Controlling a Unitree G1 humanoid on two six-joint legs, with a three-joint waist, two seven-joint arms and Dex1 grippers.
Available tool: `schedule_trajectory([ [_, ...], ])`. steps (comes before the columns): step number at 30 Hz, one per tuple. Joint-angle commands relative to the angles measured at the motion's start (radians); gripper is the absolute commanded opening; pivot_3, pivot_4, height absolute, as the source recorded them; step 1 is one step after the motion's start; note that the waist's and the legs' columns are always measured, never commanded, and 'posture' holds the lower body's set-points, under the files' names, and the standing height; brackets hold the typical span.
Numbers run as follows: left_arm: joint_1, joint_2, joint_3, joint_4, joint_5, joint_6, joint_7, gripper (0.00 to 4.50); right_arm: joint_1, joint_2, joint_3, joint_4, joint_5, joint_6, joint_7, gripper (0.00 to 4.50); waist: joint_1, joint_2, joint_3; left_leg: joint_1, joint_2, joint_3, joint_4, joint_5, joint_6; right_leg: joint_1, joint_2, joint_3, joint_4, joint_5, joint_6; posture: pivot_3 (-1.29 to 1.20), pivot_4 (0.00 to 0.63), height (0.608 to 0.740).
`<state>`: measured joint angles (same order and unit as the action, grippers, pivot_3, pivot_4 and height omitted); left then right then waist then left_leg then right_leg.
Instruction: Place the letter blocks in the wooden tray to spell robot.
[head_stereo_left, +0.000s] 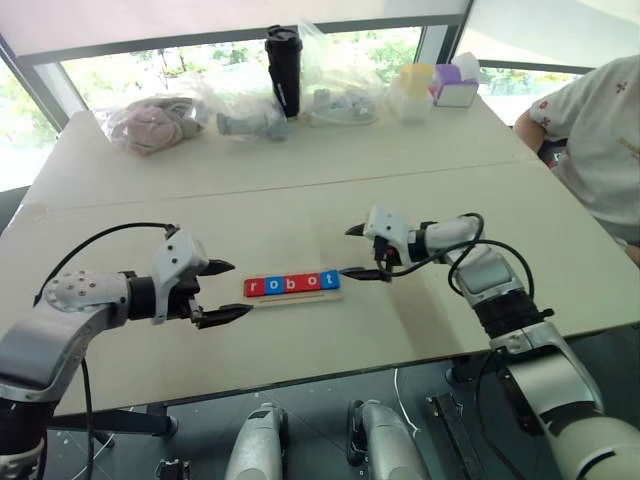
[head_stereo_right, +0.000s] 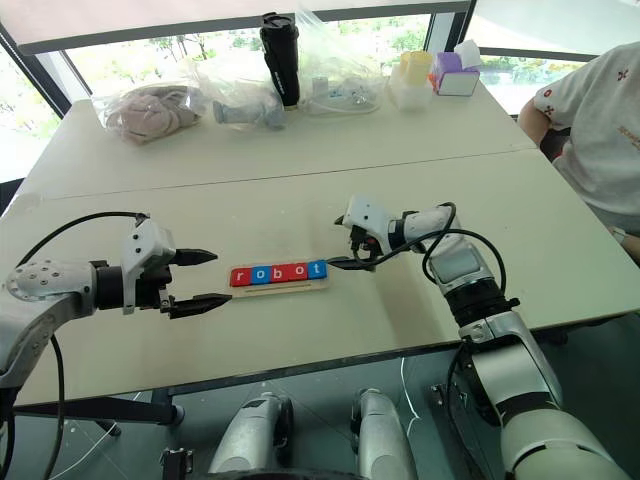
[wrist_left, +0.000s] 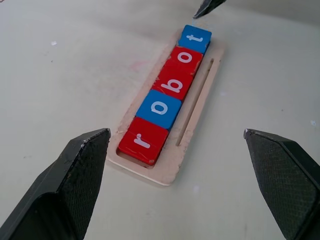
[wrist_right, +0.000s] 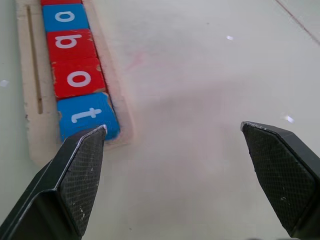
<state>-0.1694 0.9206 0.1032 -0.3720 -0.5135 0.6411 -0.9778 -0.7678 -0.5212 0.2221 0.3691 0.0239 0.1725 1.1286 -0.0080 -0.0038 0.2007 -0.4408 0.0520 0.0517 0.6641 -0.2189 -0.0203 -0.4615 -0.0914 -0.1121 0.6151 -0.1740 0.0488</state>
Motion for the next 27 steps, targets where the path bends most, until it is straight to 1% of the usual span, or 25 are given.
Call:
schedule_trajectory([
  [1, -0.003, 0.002, 0.03, -0.016, -0.012, -0.01, -0.003, 4.5, 0.012, -0.015, -0.018, -0.059, 0.018, 0.011, 0.002, 4.47, -0.001, 0.0, 0.0, 0.0, 0.0, 0.0, 0.0, 0.0, 0.0, 0.0, 0.0, 0.0, 0.0, 0.0, 0.0, 0.0, 0.15, 0.74],
  [13, -0.022, 0.001, 0.023, -0.014, -0.012, -0.004, -0.006, 4.5, 0.034, 0.057, 0.026, -0.017, -0.001, 0.003, -0.034, 4.47, -0.002, 0.0, 0.0, 0.0, 0.0, 0.0, 0.0, 0.0, 0.0, 0.0, 0.0, 0.0, 0.0, 0.0, 0.0, 0.0, 0.15, 0.74],
  [23, -0.017, -0.004, 0.028, -0.02, -0.013, -0.005, 0.003, 4.5, 0.032, 0.069, 0.038, 0.006, -0.003, -0.008, -0.028, 4.47, -0.002, 0.0, 0.0, 0.0, 0.0, 0.0, 0.0, 0.0, 0.0, 0.0, 0.0, 0.0, 0.0, 0.0, 0.0, 0.0, 0.15, 0.74],
  [27, -0.018, -0.009, 0.024, -0.021, -0.013, -0.006, 0.005, 4.5, 0.016, 0.07, 0.014, 0.005, 0.015, 0.001, -0.035, 4.47, -0.002, 0.0, 0.0, 0.0, 0.0, 0.0, 0.0, 0.0, 0.0, 0.0, 0.0, 0.0, 0.0, 0.0, 0.0, 0.0, 0.15, 0.74],
])
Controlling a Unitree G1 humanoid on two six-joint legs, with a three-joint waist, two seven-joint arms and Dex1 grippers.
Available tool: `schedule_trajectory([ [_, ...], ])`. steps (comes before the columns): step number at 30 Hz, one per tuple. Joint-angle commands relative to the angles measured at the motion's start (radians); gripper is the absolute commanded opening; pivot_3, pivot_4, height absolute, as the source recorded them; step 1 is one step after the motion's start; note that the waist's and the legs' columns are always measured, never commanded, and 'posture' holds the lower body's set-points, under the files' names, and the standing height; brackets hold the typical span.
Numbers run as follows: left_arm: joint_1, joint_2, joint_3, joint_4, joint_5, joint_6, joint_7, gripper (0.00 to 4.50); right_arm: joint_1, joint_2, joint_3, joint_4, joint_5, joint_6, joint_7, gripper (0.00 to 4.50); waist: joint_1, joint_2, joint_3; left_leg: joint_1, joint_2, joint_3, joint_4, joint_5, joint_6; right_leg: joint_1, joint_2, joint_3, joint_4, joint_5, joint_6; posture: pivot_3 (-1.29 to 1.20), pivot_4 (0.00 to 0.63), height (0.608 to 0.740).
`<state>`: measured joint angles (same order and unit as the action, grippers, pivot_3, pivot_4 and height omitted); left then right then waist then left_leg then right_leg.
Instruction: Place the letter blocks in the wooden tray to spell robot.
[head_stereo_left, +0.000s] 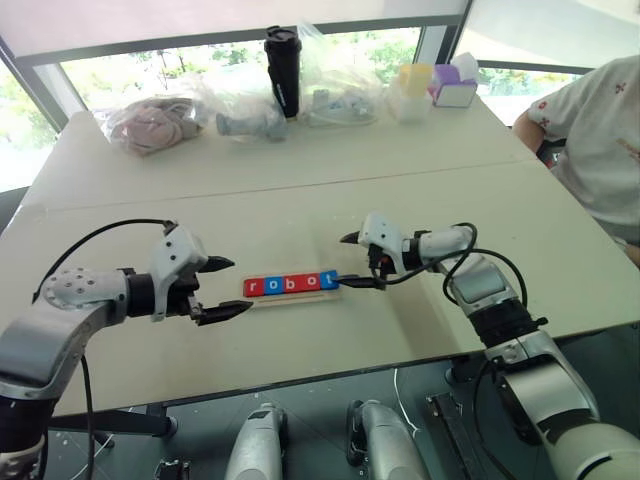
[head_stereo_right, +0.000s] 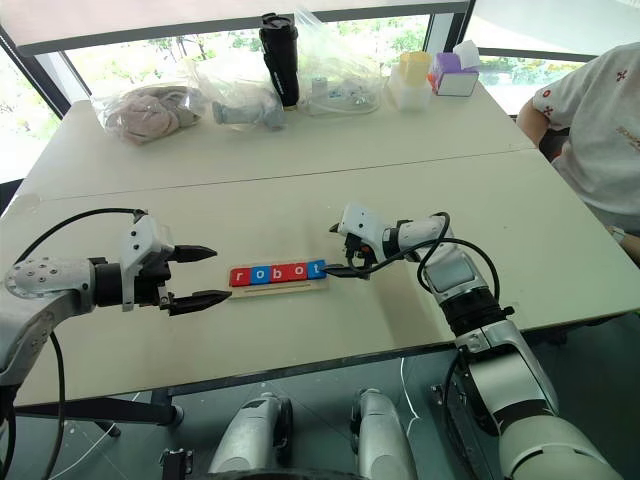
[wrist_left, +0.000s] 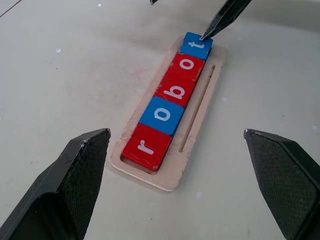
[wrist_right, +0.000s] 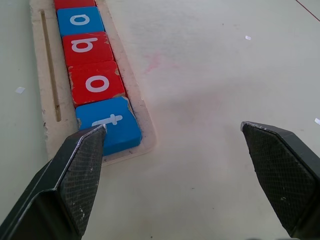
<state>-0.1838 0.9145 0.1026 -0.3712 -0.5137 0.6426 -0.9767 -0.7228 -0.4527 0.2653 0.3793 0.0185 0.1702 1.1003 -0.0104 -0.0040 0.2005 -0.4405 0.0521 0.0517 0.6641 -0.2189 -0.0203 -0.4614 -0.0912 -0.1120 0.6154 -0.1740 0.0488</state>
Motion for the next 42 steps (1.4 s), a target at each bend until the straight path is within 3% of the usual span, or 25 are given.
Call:
schedule_trajectory([
  [1, -0.003, -0.003, 0.025, -0.022, -0.012, -0.008, 0.003, 4.5, -0.034, -0.002, -0.041, -0.011, 0.032, 0.012, -0.007, 4.47, 0.0, 0.0, 0.0, 0.0, 0.0, 0.0, 0.0, 0.0, 0.0, 0.0, 0.0, 0.0, 0.0, 0.0, 0.0, 0.0, 0.15, 0.74],
  [8, -0.004, -0.004, 0.022, -0.019, -0.01, -0.009, 0.0, 4.5, -0.014, -0.042, -0.044, -0.001, 0.015, -0.002, -0.007, 4.47, 0.001, 0.0, 0.0, 0.0, 0.0, 0.0, 0.0, 0.0, 0.0, 0.0, 0.0, 0.0, 0.0, 0.0, 0.0, 0.0, 0.15, 0.74],
  [25, -0.002, -0.003, 0.025, -0.018, -0.009, -0.007, 0.002, 4.5, -0.012, 0.022, -0.018, 0.017, 0.007, -0.006, -0.018, 4.47, 0.0, 0.0, 0.0, 0.0, 0.0, 0.0, 0.0, 0.0, 0.0, 0.0, 0.0, 0.0, 0.0, 0.0, 0.0, 0.0, 0.15, 0.74],
  [31, 0.015, -0.005, 0.051, -0.011, -0.01, -0.022, 0.006, 4.5, 0.0, -0.048, -0.04, 0.008, -0.018, -0.03, -0.024, 4.47, 0.002, 0.0, 0.0, 0.0, 0.0, 0.0, 0.0, 0.0, 0.0, 0.0, 0.0, 0.0, 0.0, 0.0, 0.0, 0.0, 0.15, 0.74],
  [37, 0.109, 0.004, 0.136, -0.015, -0.014, -0.015, 0.012, 4.5, 0.094, -0.172, -0.13, -0.185, 0.041, 0.038, -0.033, 4.47, 0.002, 0.0, 0.0, 0.0, 0.0, 0.0, 0.0, 0.0, 0.0, 0.0, 0.0, 0.0, 0.0, 0.0, 0.0, 0.0, 0.15, 0.74],
  [42, 0.241, -0.026, 0.249, -0.049, -0.047, -0.001, 0.033, 4.5, 0.281, -0.173, -0.285, -0.515, 0.239, 0.346, -0.099, 4.47, 0.001, 0.0, 0.0, 0.0, 0.001, 0.0, -0.001, 0.0, 0.0, -0.001, 0.0, 0.0, 0.0, 0.0, 0.0, 0.0, 0.15, 0.74],
])
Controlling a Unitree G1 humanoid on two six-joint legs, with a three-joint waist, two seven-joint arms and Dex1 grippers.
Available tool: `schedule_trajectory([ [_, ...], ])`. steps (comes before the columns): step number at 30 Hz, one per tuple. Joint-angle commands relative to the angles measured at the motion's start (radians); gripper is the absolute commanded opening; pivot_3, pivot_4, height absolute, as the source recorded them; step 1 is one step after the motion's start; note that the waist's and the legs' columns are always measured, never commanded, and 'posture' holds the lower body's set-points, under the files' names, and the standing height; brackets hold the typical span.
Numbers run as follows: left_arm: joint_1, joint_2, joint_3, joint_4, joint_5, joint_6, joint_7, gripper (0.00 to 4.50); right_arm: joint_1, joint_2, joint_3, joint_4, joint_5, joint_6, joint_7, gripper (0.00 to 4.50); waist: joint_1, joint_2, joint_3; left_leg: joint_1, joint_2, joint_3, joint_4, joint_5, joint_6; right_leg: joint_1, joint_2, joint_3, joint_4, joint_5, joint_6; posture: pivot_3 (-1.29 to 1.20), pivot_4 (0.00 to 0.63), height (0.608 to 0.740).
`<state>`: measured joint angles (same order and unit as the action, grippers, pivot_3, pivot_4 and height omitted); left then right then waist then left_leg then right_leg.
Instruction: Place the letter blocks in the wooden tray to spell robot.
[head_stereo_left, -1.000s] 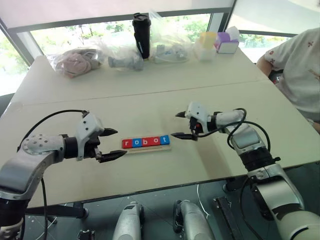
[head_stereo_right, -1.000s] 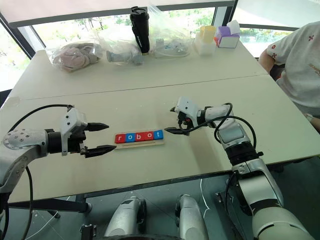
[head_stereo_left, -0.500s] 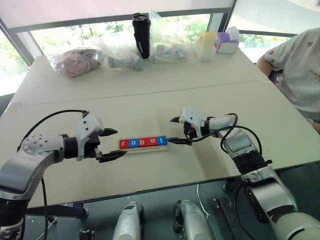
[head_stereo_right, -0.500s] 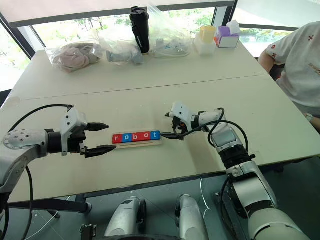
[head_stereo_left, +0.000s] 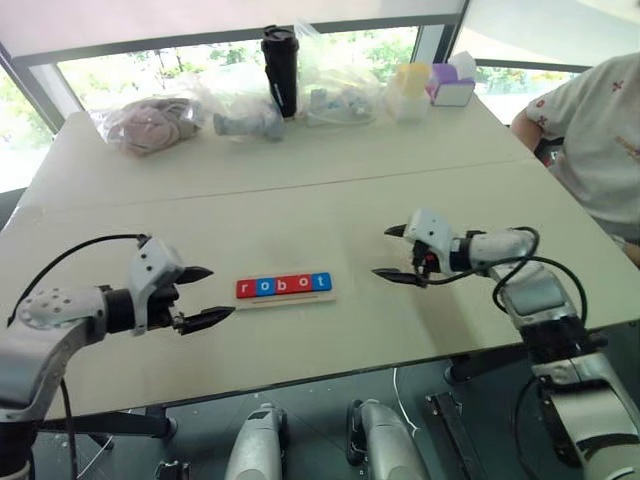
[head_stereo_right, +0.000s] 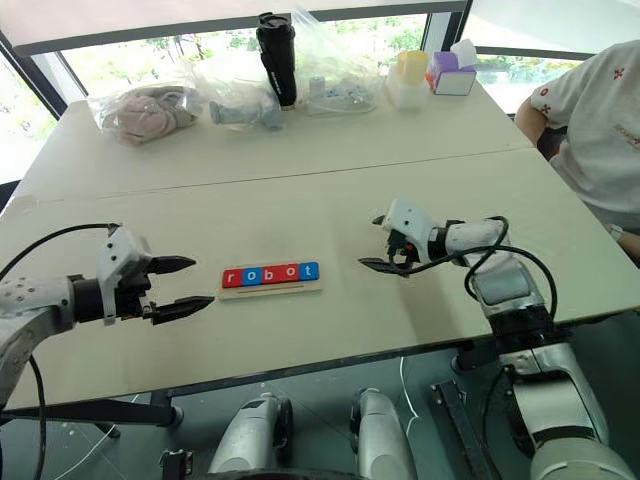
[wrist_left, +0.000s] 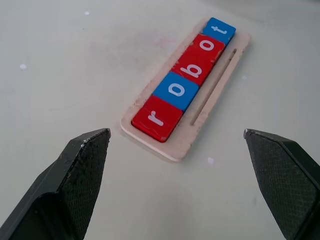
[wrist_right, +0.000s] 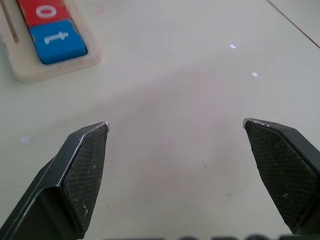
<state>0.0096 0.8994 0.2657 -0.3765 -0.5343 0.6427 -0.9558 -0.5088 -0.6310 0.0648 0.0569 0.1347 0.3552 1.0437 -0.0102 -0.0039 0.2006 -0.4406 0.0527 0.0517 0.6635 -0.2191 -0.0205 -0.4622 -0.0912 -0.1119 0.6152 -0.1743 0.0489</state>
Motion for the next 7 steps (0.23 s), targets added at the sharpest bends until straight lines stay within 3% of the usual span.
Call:
schedule_trajectory([
  [1, 0.073, -0.022, 0.104, -0.056, -0.033, 0.003, 0.025, 4.5, 0.11, 0.013, -0.116, -0.262, 0.166, 0.229, -0.069, 4.47, 0.002, 0.0, 0.0, 0.0, 0.0, 0.0, 0.0, 0.0, 0.0, 0.0, 0.0, 0.0, 0.0, 0.0, 0.0, 0.0, 0.15, 0.74],
  [7, 0.147, -0.085, 0.125, -0.073, -0.039, -0.004, 0.078, 4.5, 0.257, 0.069, -0.215, -0.467, 0.279, 0.442, -0.242, 4.47, 0.007, 0.0, 0.0, 0.0, 0.0, 0.0, 0.001, -0.002, -0.003, 0.001, -0.002, 0.0, -0.002, 0.0, -0.001, 0.0, 0.15, 0.74],
])
